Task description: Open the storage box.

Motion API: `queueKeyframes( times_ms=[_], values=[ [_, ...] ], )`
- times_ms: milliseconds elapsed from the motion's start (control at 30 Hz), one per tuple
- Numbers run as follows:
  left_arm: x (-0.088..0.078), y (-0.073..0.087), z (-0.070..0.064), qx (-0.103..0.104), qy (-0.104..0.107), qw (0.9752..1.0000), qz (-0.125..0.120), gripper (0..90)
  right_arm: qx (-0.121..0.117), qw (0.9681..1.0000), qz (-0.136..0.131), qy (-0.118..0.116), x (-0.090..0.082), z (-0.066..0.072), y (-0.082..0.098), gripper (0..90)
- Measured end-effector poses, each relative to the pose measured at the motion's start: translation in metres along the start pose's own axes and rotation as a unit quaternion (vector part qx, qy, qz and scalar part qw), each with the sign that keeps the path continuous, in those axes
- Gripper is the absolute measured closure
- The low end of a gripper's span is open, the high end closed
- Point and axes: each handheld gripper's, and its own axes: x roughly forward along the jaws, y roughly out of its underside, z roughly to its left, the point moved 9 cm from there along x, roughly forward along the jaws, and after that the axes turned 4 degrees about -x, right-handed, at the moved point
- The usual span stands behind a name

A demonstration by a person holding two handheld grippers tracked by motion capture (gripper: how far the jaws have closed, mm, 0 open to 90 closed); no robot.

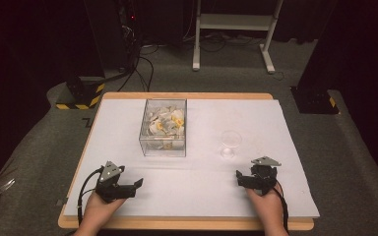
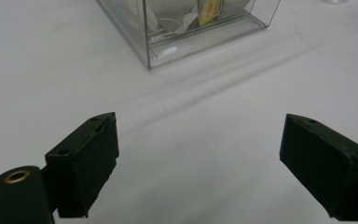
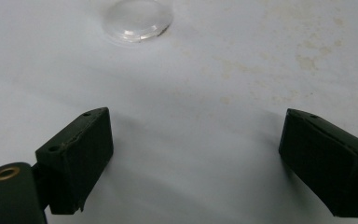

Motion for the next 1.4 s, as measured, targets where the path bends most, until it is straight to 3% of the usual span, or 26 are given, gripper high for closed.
queueKeyframes(
  times_ms=[267, 633, 833, 900, 1067, 1400],
  values=[
    [0.003, -0.003, -0.008, 0.017, 0.009, 0.9998, -0.001, 12.5, 0.000, 1.0000, 0.000, 0.000, 0.000, 0.000, 0.000, 9.7],
    [0.005, -0.004, -0.021, 0.021, 0.025, 0.9995, 0.005, 13.5, 0.001, 1.0000, 0.001, 0.000, 0.000, 0.000, 0.000, 9.7],
    [0.012, -0.004, -0.017, 0.027, 0.021, 0.9992, 0.021, 14.1, 0.001, 1.0000, 0.000, -0.001, 0.000, 0.000, 0.000, 9.7],
    [0.012, -0.005, -0.019, 0.028, 0.029, 0.9989, 0.022, 13.9, 0.001, 1.0000, 0.001, 0.000, 0.000, 0.000, 0.000, 9.6],
    [0.009, -0.009, -0.016, 0.022, 0.016, 0.9996, 0.005, 14.2, 0.000, 1.0000, 0.000, 0.000, 0.000, 0.000, 0.000, 9.7],
    [0.007, -0.015, -0.013, 0.019, 0.004, 0.9998, -0.001, 14.5, 0.001, 1.0000, 0.000, -0.001, 0.000, 0.000, 0.000, 9.7]
  ],
)
